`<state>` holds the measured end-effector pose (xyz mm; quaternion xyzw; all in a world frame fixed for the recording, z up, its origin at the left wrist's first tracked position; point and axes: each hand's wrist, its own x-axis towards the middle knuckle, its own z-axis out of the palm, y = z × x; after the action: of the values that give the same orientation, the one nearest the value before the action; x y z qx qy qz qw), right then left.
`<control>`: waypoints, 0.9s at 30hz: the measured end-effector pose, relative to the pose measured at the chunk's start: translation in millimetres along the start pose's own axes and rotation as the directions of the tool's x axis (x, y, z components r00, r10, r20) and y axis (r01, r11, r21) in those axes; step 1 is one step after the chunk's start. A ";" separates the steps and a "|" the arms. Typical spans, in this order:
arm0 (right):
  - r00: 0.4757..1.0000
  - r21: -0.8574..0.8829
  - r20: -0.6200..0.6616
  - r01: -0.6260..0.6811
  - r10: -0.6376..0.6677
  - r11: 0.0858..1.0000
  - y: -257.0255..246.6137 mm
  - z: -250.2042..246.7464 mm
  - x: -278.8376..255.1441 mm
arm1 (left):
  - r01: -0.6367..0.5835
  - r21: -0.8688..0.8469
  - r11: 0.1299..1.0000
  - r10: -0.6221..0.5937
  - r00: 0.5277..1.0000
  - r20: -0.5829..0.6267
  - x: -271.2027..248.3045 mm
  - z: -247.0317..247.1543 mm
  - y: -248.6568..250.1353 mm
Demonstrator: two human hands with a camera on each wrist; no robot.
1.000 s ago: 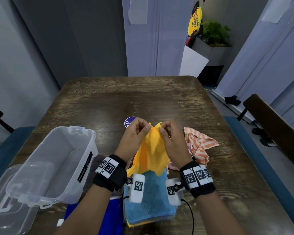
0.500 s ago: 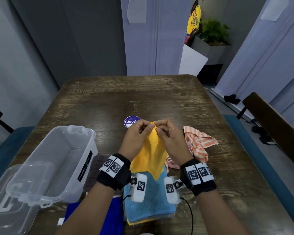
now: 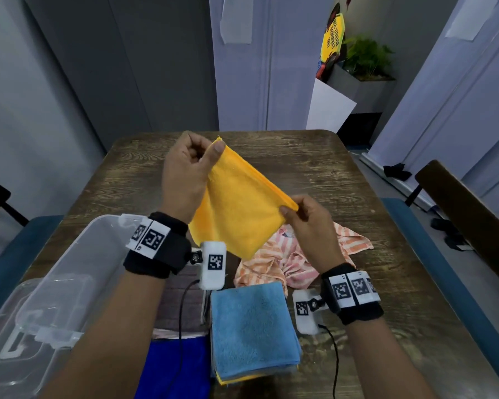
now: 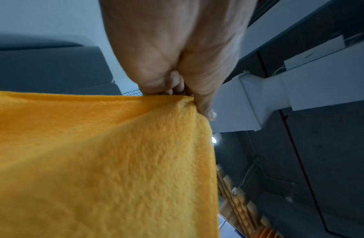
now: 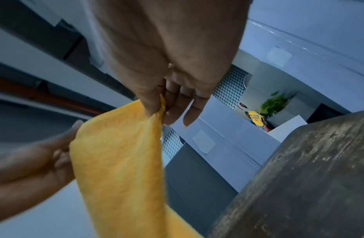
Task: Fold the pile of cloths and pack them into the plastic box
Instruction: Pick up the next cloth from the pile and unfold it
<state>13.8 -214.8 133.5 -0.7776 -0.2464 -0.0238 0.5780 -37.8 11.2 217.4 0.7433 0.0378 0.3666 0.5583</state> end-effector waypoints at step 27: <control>0.973 0.342 0.221 -0.133 0.058 0.930 -43.0 -5.3 25.1 | -0.220 0.567 0.794 0.052 0.953 0.298 -29.7 11.5 -24.4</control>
<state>19.5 -201.6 181.5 -0.6698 -0.2672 0.1305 0.6804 -44.1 -2.8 180.3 0.9235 0.0209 0.2721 0.2696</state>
